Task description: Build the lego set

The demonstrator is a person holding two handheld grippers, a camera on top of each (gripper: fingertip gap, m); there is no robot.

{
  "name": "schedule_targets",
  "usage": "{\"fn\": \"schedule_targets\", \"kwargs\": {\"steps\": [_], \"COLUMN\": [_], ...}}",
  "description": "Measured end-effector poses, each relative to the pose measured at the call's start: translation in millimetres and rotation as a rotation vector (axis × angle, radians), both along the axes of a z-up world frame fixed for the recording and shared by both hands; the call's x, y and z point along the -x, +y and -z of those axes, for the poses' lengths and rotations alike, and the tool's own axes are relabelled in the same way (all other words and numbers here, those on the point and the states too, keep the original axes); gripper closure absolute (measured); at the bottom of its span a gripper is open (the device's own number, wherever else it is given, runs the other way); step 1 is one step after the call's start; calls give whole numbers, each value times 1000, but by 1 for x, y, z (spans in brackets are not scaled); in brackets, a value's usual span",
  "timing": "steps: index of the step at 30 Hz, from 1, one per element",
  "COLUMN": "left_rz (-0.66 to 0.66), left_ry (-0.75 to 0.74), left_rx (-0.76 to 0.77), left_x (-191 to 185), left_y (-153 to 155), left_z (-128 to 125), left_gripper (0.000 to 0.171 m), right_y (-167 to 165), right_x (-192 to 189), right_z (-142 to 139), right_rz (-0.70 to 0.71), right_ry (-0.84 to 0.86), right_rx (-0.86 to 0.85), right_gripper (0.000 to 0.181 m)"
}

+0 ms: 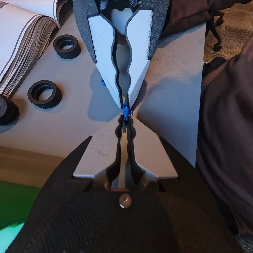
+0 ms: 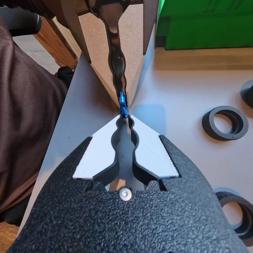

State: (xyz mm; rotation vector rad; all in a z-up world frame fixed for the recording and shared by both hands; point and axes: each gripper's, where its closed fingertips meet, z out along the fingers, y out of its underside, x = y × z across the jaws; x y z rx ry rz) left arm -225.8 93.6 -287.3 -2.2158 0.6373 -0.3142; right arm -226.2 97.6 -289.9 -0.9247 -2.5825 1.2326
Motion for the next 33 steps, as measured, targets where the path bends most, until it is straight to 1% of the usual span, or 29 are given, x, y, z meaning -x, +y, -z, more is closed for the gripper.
{"fn": "schedule_targets", "kwargs": {"steps": [4, 8, 11, 14, 19, 23, 27, 30, 33], "left_rz": [-1, -7, -3, -1, 5, 20, 16, 19, 21], "left_ry": [10, 45, 40, 23, -13, -8, -39, -42, -22], "left_rx": [-5, -25, -20, -11, 7, 2, 22, 24, 11], "left_x": [0, 0, -1, -1, -2, -4, -4, -4, -4], "left_y": [0, 0, 1, 1, 2, 4, 8, 10, 11], "left_z": [0, 0, 0, 0, 0, 0, 0, 0, 0], "left_gripper": [167, 168, 168, 168, 167, 167, 167, 167, 167], "right_y": [-1, -4, -6, -6, -5, -1, 12, 26, 28], "right_x": [-1, -3, 0, 0, 0, -3, -3, -3, -4], "right_z": [0, 0, -2, -1, -1, -2, -7, -18, -25], "right_rz": [2, 36, 49, 26, 8, 1, 71, 129, 150], "right_ry": [-11, -85, -60, -43, -93, -49, -9, 17, -2], "right_rx": [2, 44, 28, -10, 71, 42, 55, 127, 212], "right_gripper": [175, 175, 176, 175, 173, 174, 173, 173, 166]}}
